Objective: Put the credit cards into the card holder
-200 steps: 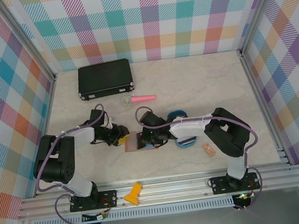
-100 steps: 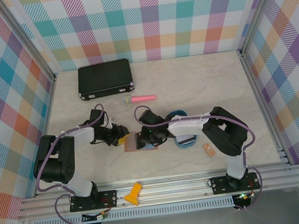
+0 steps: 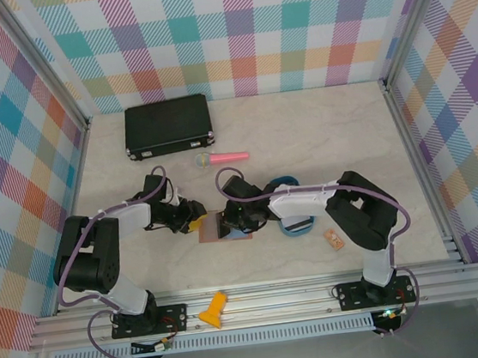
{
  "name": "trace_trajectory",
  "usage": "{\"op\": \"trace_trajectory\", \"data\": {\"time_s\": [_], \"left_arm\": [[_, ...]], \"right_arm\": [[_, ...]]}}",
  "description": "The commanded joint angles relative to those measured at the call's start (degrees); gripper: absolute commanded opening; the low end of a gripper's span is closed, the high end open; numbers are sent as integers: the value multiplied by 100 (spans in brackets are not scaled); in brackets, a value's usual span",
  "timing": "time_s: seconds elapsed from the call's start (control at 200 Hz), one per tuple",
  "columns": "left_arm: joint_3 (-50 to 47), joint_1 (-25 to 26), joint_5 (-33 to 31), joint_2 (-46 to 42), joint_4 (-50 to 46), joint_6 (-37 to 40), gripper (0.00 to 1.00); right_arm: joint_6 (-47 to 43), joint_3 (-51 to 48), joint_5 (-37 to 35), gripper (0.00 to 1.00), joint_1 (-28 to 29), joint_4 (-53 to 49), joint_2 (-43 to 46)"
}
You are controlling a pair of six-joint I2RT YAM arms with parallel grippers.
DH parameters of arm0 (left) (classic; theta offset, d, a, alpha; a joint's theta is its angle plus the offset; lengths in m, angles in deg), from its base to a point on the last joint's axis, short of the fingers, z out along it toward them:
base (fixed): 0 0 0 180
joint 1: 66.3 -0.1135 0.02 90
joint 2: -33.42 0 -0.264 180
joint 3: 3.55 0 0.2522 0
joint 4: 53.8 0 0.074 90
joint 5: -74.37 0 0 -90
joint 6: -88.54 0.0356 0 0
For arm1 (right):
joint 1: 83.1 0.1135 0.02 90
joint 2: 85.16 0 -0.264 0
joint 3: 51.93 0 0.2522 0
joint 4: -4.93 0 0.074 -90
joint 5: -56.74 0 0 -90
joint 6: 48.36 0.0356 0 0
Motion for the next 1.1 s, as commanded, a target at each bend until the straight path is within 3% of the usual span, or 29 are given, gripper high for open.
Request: {"op": "trace_trajectory", "data": {"time_s": [0.0, 0.3, 0.76, 1.095], "left_arm": [[-197, -2, -597, 332, -674, 68, 41], [-163, -11, -584, 407, -675, 67, 40], [-184, -1, -676, 369, -766, 111, 40], [-173, 0, -715, 372, -798, 127, 40]], "right_arm": [[385, -264, -102, 0, 218, -484, -120], [316, -83, -13, 0, 249, -738, -322], [-184, 255, 474, 0, 265, -272, -831], [16, -272, 38, 0, 265, -84, -313]]}}
